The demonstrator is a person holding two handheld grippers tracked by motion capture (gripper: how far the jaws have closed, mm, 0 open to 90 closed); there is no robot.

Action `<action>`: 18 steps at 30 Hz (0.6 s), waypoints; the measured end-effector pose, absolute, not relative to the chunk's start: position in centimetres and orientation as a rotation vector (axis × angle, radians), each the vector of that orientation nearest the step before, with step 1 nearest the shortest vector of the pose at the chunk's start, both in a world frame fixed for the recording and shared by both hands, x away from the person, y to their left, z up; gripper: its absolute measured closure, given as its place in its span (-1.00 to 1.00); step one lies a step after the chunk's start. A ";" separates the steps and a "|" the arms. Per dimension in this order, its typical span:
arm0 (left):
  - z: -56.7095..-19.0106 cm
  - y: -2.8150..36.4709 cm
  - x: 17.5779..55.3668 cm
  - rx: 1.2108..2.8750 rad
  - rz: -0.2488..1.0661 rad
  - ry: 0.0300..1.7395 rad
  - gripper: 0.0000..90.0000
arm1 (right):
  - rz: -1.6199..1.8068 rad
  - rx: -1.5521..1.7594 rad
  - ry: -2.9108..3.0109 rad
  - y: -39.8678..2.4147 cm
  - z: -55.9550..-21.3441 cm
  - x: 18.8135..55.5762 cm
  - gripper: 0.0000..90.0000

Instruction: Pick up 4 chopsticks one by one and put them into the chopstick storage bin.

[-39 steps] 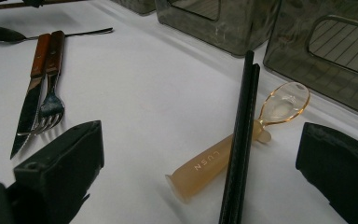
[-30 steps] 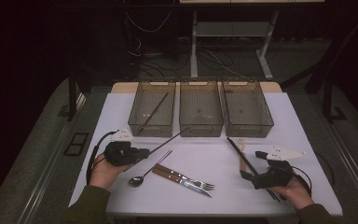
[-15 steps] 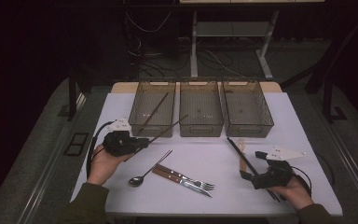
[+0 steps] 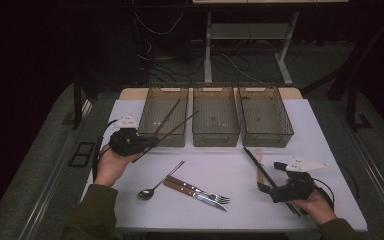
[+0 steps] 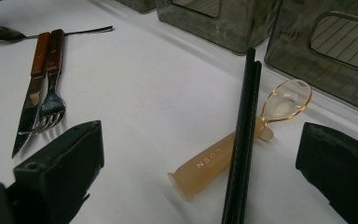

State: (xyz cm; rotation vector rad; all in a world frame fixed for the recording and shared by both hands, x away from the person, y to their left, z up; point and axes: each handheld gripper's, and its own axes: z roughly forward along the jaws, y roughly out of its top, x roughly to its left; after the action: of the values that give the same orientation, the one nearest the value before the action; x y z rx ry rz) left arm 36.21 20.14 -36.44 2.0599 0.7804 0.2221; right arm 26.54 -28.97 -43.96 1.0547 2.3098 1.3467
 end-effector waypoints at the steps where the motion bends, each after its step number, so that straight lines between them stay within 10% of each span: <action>1: -36.4 20.1 36.5 2.060 0.226 0.787 0.88 | 1.348 1.063 2.312 -29.0 -43.9 26.5 -0.98; 18: -34.3 19.2 41.9 2.032 0.312 0.914 0.88 | 1.348 1.056 2.304 -28.9 -43.9 26.4 -0.98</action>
State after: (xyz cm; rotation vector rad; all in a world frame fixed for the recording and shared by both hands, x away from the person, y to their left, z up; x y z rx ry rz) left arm 41.92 19.24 -34.29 2.0324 0.9137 0.3121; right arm 26.40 -28.94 -43.90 1.0559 2.3041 1.3481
